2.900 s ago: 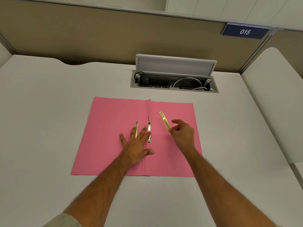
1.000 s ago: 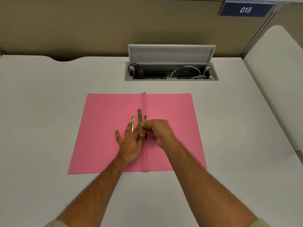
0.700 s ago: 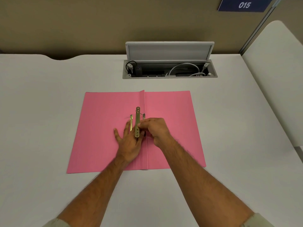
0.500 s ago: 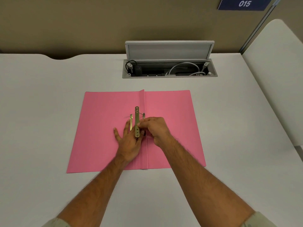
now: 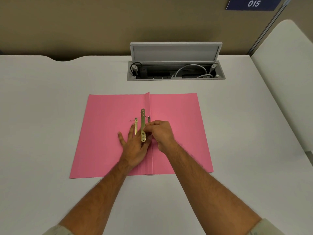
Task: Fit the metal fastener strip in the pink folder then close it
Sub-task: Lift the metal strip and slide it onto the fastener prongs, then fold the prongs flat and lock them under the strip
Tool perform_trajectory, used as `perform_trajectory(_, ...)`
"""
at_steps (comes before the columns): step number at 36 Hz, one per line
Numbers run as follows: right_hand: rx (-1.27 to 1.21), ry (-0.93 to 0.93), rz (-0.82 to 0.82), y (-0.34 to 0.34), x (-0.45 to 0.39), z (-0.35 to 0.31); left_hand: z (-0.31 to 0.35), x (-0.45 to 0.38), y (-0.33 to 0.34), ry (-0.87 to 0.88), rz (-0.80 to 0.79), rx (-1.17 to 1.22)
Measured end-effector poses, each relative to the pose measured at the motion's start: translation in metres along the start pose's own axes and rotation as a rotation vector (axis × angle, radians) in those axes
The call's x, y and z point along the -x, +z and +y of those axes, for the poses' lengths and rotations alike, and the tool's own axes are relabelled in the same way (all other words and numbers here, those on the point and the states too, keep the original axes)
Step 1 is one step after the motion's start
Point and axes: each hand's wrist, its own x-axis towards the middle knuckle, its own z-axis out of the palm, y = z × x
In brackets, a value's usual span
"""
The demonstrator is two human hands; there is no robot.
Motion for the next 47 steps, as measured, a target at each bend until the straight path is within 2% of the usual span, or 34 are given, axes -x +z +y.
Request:
perform_trajectory(11,0.124,-0.026,0.135,-0.003,-0.002,0.004,-0.007,0.001,-0.003,0.025,0.014,0.074)
perform_trajectory(19,0.267,-0.092,0.154,-0.004,-0.005,0.007,-0.004,0.003,-0.006,0.03,-0.001,0.127)
perform_trajectory(36,0.479,-0.176,0.224,-0.008,-0.015,0.01,-0.01,-0.001,-0.001,0.053,-0.046,-0.039)
perform_trajectory(47,0.616,-0.258,0.206,-0.014,-0.019,0.014,-0.009,0.0,0.0,0.068,-0.07,-0.115)
